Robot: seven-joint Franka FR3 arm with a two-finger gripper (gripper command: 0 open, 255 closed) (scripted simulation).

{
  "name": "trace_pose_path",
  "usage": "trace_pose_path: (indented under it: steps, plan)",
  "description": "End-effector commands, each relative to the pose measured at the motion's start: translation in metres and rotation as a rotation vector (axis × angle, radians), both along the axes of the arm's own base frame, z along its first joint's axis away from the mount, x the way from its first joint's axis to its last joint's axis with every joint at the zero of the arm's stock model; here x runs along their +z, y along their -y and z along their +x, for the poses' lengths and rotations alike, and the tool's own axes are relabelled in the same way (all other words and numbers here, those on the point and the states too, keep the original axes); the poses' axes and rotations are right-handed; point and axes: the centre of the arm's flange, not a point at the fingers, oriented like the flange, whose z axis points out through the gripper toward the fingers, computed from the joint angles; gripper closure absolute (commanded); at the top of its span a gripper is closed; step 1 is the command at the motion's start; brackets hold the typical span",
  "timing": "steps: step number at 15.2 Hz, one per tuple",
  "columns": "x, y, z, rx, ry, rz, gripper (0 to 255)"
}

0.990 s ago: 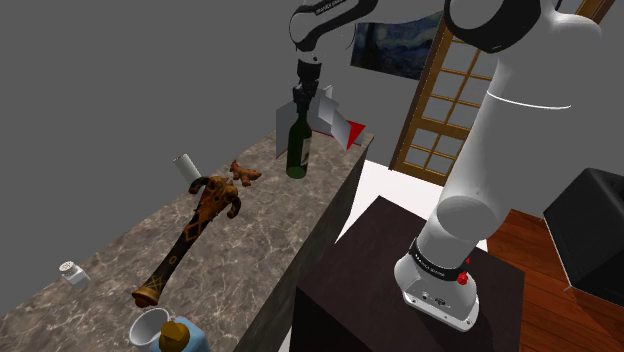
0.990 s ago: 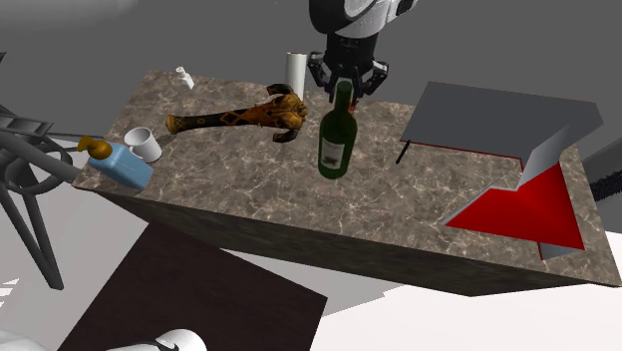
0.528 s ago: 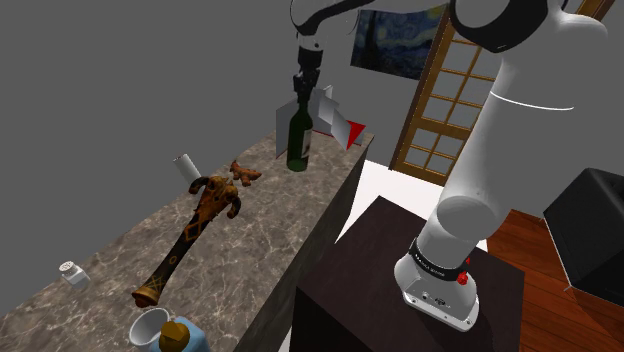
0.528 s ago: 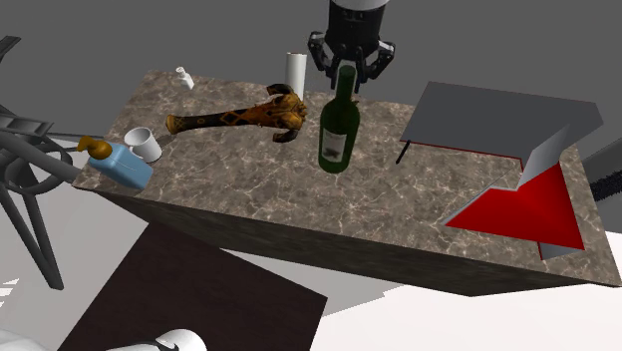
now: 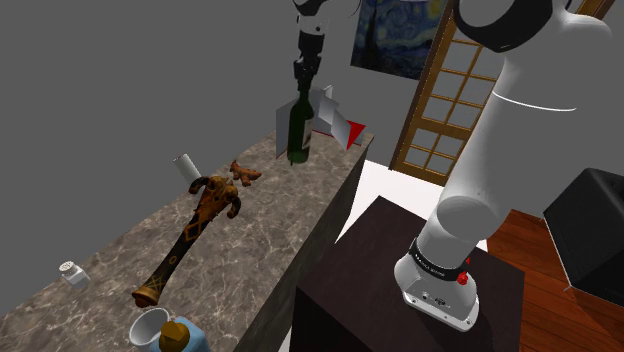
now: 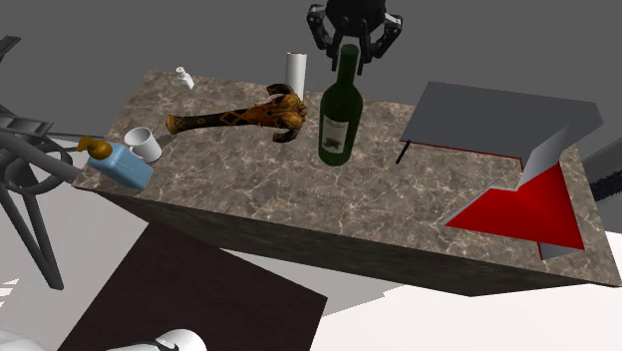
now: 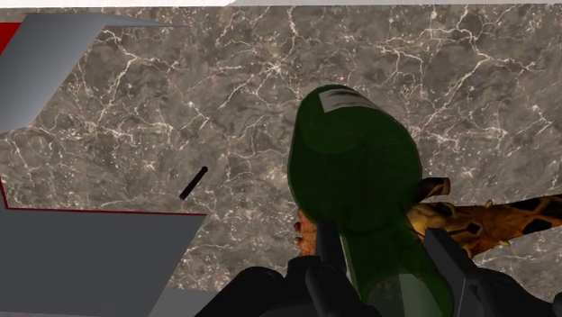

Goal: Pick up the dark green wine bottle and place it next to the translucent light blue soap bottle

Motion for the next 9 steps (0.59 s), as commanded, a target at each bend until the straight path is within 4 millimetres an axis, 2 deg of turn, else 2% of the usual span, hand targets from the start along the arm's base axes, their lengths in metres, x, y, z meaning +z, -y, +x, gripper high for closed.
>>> trace_pose_path:
  steps: [1,9]
  plan:
    - [0.012,0.000,0.000,0.000,0.000,0.000,255]
    - [0.054,0.000,0.000,0.000,0.000,0.000,255]
